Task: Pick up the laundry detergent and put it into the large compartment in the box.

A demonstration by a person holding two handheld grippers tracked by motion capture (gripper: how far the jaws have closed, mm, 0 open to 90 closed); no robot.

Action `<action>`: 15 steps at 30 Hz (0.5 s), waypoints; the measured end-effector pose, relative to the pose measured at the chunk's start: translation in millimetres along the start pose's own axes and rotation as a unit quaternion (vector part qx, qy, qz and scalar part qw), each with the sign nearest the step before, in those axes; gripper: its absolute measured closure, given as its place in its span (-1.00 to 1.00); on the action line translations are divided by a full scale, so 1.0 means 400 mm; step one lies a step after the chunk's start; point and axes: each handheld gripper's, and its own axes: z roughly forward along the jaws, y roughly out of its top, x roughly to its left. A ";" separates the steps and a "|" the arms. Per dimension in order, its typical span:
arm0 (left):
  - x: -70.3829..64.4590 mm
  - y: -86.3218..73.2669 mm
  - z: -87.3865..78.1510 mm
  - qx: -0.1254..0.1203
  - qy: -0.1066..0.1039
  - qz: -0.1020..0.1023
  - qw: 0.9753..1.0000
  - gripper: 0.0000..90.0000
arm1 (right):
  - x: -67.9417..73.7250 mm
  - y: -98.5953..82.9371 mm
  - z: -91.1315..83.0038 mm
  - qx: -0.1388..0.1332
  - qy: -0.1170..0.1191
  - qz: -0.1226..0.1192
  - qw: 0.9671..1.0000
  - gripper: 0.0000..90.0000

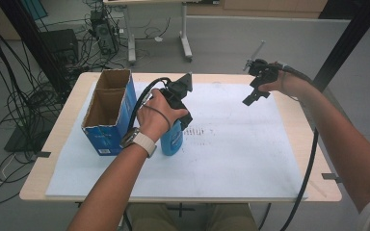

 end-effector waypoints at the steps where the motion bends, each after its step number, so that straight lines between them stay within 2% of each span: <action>1: 0.000 0.000 0.000 0.000 -0.001 0.000 1.000 -0.77 | 0.000 0.000 0.000 0.000 0.000 0.000 1.000 -0.85; 15: 0.001 0.000 -0.001 -0.003 -0.004 -0.003 1.000 -0.78 | 0.001 0.002 0.001 0.000 0.001 -0.001 1.000 -0.85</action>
